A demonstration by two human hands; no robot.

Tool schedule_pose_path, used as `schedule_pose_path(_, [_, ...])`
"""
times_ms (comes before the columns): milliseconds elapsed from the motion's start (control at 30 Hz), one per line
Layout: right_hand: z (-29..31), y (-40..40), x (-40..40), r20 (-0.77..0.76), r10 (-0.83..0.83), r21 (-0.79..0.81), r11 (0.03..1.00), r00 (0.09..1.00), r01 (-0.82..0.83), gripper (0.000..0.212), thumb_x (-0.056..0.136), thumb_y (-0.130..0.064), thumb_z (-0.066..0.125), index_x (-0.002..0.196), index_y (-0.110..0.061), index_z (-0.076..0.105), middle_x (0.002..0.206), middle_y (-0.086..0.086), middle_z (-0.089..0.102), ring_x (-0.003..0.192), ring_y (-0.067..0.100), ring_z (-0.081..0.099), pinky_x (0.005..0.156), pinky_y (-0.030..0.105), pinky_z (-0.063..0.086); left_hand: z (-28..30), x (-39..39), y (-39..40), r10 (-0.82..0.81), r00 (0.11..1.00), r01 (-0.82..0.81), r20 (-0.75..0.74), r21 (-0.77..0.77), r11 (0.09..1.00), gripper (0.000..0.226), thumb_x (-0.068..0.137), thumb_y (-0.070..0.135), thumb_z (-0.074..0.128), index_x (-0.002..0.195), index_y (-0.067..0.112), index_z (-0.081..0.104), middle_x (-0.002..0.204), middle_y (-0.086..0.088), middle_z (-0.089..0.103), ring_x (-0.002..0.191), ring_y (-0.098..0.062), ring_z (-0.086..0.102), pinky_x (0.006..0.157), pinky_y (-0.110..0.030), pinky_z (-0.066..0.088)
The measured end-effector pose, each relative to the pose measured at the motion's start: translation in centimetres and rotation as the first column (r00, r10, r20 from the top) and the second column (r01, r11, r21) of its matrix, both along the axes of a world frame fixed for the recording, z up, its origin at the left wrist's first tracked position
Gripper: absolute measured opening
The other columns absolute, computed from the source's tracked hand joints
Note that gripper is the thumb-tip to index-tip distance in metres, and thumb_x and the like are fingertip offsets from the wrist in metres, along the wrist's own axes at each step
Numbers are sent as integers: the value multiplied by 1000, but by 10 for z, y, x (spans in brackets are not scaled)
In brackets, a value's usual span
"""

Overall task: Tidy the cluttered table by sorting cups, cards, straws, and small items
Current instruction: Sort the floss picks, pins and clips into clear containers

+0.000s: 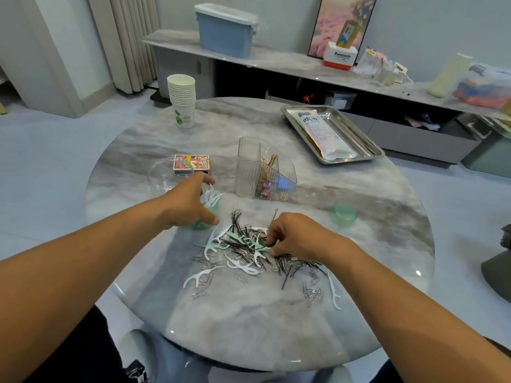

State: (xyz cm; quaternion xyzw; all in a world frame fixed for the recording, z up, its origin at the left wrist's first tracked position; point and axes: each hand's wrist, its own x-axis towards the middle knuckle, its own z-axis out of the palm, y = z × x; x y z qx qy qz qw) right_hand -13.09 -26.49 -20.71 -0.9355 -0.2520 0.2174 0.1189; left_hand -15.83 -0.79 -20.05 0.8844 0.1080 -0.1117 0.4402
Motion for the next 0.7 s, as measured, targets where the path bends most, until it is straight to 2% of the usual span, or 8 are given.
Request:
schedule_pose_path(133, [0, -9, 10, 73, -53, -30, 998, 996, 55, 10, 86, -29, 80, 91, -23, 74, 92, -7, 67, 87, 15, 61, 69, 29, 47, 3, 1, 0, -77, 995, 71, 55, 101, 992, 117, 61, 24, 96, 155, 29, 26, 157, -9, 34, 140, -26, 38, 106, -39, 43])
schedule_pose_path(233, [3, -15, 16, 77, -114, -9, 993, 991, 115, 9, 87, -29, 80, 94, -26, 74, 90, -9, 67, 88, 14, 62, 75, 29, 51, 13, -2, -3, -154, 972, 98, 180, 285, 953, 113, 63, 38, 94, 154, 32, 28, 156, -2, 34, 143, -23, 33, 115, -44, 35])
schedule_pose_path(300, [5, -17, 20, 94, -153, 18, 988, 984, 152, 9, 86, -28, 80, 93, -27, 74, 87, -10, 67, 86, 14, 62, 75, 30, 51, 24, -6, -11, -241, 932, 107, 271, 429, 897, 89, 71, 36, 89, 146, 30, 42, 143, 2, 45, 133, -19, 40, 107, -38, 40])
schedule_pose_path(333, [6, -18, 22, 113, -173, 28, 985, 979, 170, 8, 87, -28, 79, 92, -26, 74, 86, -10, 67, 84, 14, 62, 72, 29, 50, 29, -9, -17, -294, 911, 125, 288, 485, 865, 71, 76, 34, 86, 137, 29, 50, 131, 4, 52, 122, -17, 47, 96, -34, 43])
schedule_pose_path(400, [6, -17, 24, 141, -203, 59, 979, 969, 197, 7, 89, -29, 77, 89, -25, 72, 86, -9, 69, 83, 14, 63, 73, 31, 51, 33, -15, -29, -361, 906, 189, 218, 555, 810, 38, 85, 33, 78, 118, 24, 61, 109, 6, 62, 100, -15, 57, 78, -29, 43])
schedule_pose_path(433, [5, -16, 24, 139, -219, 92, 974, 966, 207, 7, 90, -30, 76, 88, -24, 71, 85, -9, 69, 82, 14, 63, 74, 32, 52, 32, -18, -35, -371, 918, 227, 138, 585, 779, 28, 89, 33, 75, 112, 21, 64, 104, 4, 65, 93, -17, 60, 75, -29, 44])
schedule_pose_path(567, [-3, 1, 13, 135, -236, 242, 950, 962, 199, 3, 93, -28, 72, 94, -25, 74, 85, -18, 62, 83, 8, 58, 73, 27, 43, 13, -30, -43, -366, 918, 363, -154, 700, 616, 16, 97, 22, 64, 105, 7, 62, 92, -7, 60, 84, -26, 59, 69, -31, 45])
schedule_pose_path(700, [-18, 16, 6, 170, -180, 246, 960, 969, 135, 18, 94, -27, 72, 110, -21, 77, 106, -7, 73, 97, 12, 63, 85, 30, 50, -2, -24, -41, -346, 922, 360, -175, 717, 597, 11, 97, 15, 62, 91, 8, 56, 72, -2, 44, 76, -25, 53, 63, -30, 39])
